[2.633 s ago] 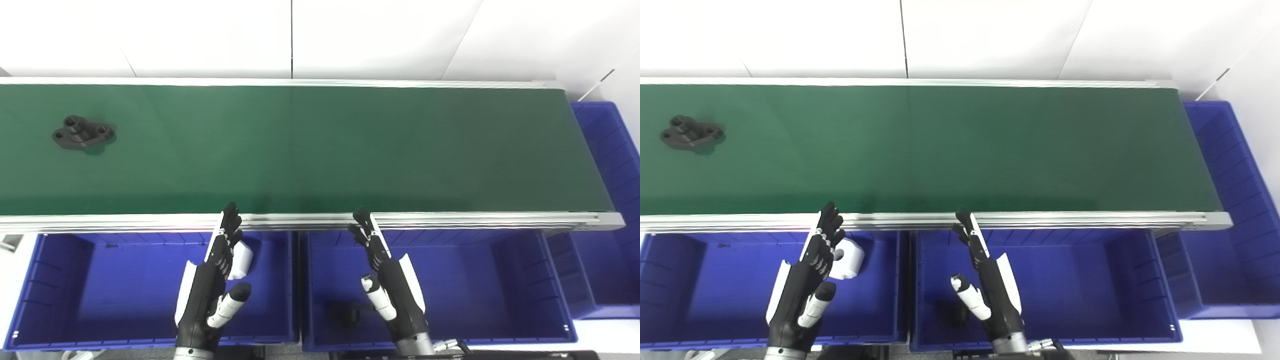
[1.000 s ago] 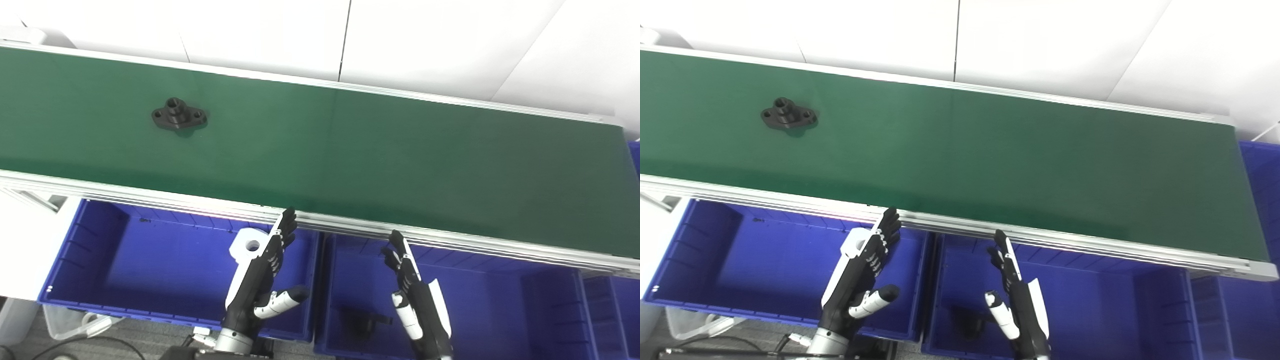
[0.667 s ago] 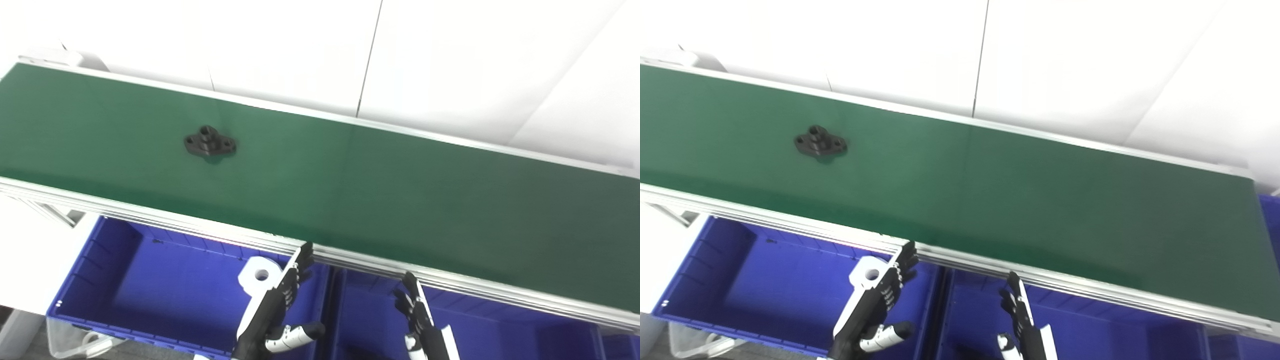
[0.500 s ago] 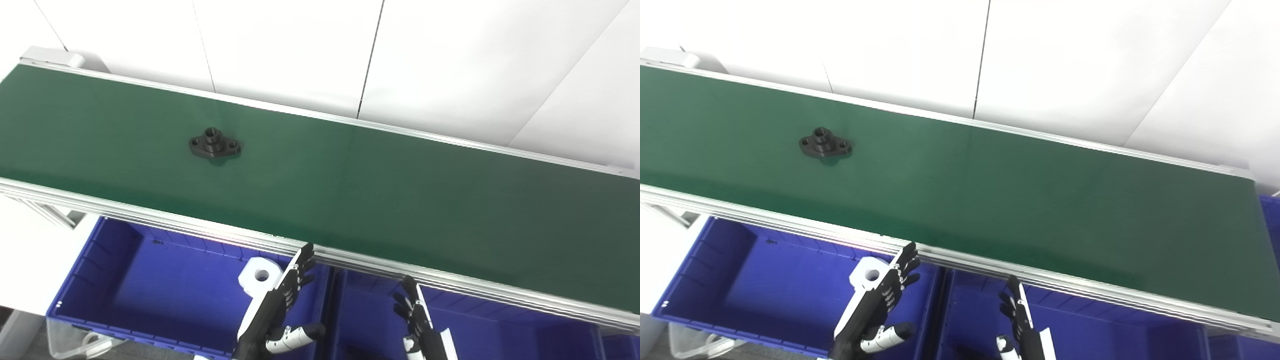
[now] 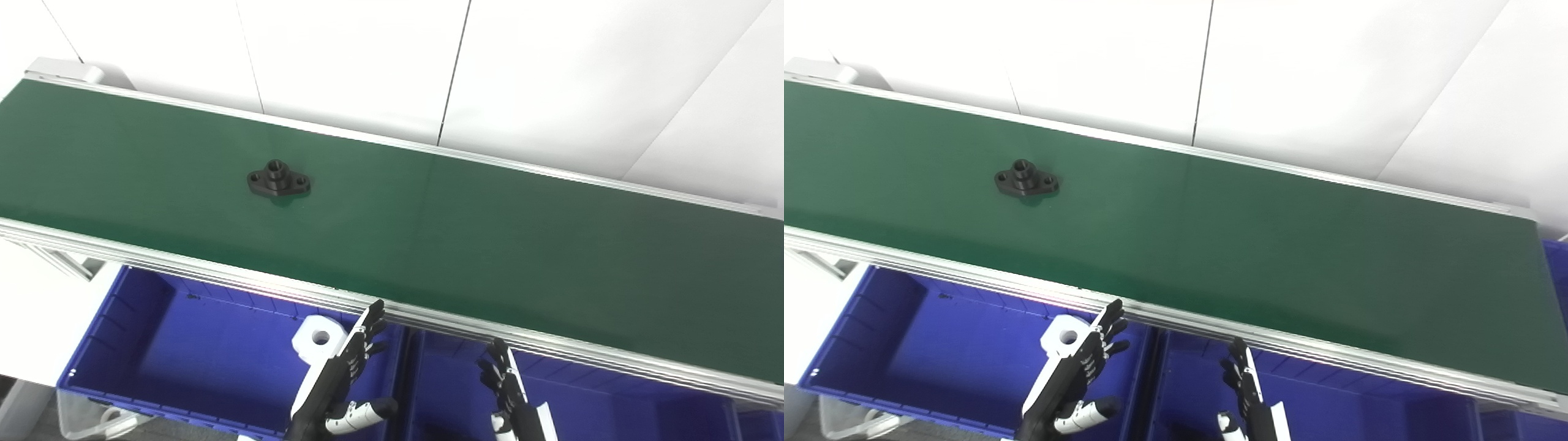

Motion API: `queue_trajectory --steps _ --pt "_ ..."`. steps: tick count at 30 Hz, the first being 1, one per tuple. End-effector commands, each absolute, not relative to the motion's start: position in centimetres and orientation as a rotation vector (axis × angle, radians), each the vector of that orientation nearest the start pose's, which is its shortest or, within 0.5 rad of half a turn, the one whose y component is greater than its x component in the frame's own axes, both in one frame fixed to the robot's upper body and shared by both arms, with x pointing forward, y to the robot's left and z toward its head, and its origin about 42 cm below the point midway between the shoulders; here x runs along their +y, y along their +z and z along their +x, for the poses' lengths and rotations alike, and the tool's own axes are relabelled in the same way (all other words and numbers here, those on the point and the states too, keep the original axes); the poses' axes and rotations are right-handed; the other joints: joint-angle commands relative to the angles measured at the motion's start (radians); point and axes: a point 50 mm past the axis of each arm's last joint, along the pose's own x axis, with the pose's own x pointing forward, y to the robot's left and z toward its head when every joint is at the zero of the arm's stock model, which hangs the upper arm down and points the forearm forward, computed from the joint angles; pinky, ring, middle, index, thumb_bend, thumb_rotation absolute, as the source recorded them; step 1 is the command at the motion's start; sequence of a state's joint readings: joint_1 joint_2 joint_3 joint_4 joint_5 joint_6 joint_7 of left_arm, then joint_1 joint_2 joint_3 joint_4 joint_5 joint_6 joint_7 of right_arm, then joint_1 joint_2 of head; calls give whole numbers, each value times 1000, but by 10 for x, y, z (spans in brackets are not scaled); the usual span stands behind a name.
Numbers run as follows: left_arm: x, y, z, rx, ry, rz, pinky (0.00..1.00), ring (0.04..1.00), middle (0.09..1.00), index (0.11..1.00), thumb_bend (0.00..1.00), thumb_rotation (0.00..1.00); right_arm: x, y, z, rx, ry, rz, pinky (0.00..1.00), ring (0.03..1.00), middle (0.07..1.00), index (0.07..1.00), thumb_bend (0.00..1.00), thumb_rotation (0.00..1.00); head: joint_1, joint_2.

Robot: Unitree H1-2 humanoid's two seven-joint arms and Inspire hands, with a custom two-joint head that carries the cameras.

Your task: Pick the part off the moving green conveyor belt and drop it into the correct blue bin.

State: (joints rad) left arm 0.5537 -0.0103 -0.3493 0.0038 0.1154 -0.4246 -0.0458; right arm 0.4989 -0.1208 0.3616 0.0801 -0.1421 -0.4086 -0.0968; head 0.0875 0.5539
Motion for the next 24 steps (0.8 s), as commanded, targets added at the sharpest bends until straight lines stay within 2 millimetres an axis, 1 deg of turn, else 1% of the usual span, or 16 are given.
queue_trajectory --steps 1,2,3,5,7,10,15,19,21,22,24 --pt "130 35 72 53 -266 -50 889 962 989 1000 866 699 -171 15 78 85 219 -97 901 917 969 1000 914 1000 -2 -21" --pt "130 34 72 54 -265 -53 890 958 983 1000 855 694 -170 14 78 88 219 -98 903 917 970 1000 919 1000 -2 -21" --pt "130 33 72 58 -265 -56 891 958 983 1000 854 693 -170 13 78 91 220 -99 905 917 970 1000 918 1000 -7 -33" --pt "131 32 72 63 -265 -59 893 957 984 1000 854 693 -169 11 78 95 222 -99 910 916 970 1000 914 1000 -17 -37" --pt "132 31 72 65 -266 -60 883 960 991 1000 884 692 -167 10 78 99 224 -93 914 917 967 1000 903 992 -30 -38" --pt "135 30 72 67 -264 -62 876 963 999 1000 886 689 -164 10 79 100 226 -87 914 909 961 1000 902 987 -54 -36" --pt "137 32 73 63 -256 -64 897 960 999 1000 875 682 -161 10 79 96 227 -85 902 898 953 1000 914 980 -61 -35" --pt "138 32 73 60 -258 -61 909 962 998 1000 874 691 -160 10 80 93 228 -80 898 902 955 1000 927 979 -67 -29" --pt "138 32 74 59 -258 -60 911 963 996 1000 874 688 -159 12 80 89 230 -76 894 901 955 1000 931 978 -73 -19" --pt "138 32 74 58 -258 -59 897 956 991 1000 870 688 -159 12 80 86 232 -75 891 900 955 1000 928 978 -73 -19" --pt "138 33 74 54 -258 -59 902 960 996 1000 868 685 -159 14 80 82 233 -75 884 899 957 1000 918 979 -77 -11"
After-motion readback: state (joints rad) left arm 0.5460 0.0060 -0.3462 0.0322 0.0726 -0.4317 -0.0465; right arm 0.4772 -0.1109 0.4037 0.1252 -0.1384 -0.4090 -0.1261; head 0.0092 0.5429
